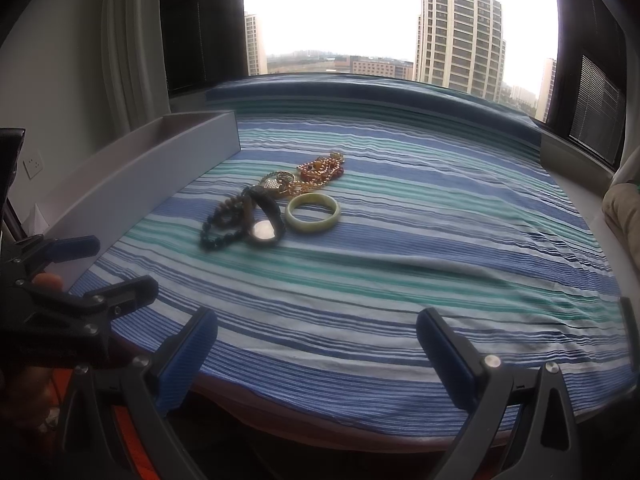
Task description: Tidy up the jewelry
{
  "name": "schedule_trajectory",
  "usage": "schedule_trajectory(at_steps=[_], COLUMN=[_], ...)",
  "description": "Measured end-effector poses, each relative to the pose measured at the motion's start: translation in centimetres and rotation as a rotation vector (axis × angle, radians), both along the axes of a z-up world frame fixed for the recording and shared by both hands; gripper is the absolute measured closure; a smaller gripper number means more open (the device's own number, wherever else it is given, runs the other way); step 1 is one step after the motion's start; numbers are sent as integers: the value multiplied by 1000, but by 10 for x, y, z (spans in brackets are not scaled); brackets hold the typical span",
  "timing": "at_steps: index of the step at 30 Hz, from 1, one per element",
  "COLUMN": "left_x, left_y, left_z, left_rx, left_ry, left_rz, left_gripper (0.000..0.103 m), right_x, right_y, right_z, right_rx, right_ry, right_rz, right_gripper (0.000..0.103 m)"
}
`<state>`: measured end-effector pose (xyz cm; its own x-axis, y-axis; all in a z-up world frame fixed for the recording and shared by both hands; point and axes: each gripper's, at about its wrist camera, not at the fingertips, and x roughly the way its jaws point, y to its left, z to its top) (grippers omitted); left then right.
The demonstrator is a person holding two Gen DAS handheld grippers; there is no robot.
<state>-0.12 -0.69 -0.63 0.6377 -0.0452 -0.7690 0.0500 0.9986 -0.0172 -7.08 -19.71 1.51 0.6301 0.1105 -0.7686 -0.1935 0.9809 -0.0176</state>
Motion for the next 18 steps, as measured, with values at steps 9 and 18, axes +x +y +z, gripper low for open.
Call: schedule_trajectory(at_steps=[9,18], left_x=[0,-1], left_y=[0,2], left_z=[-1,-2], left_rx=[-2,-7], left_ry=[2,8], left_rz=[1,7], left_gripper=[1,1], right_x=[0,0], right_y=[1,0], right_z=[0,0], right_rx=[-1,0], right_ry=[1,1], right_rz=[1,1], right_gripper=[2,2])
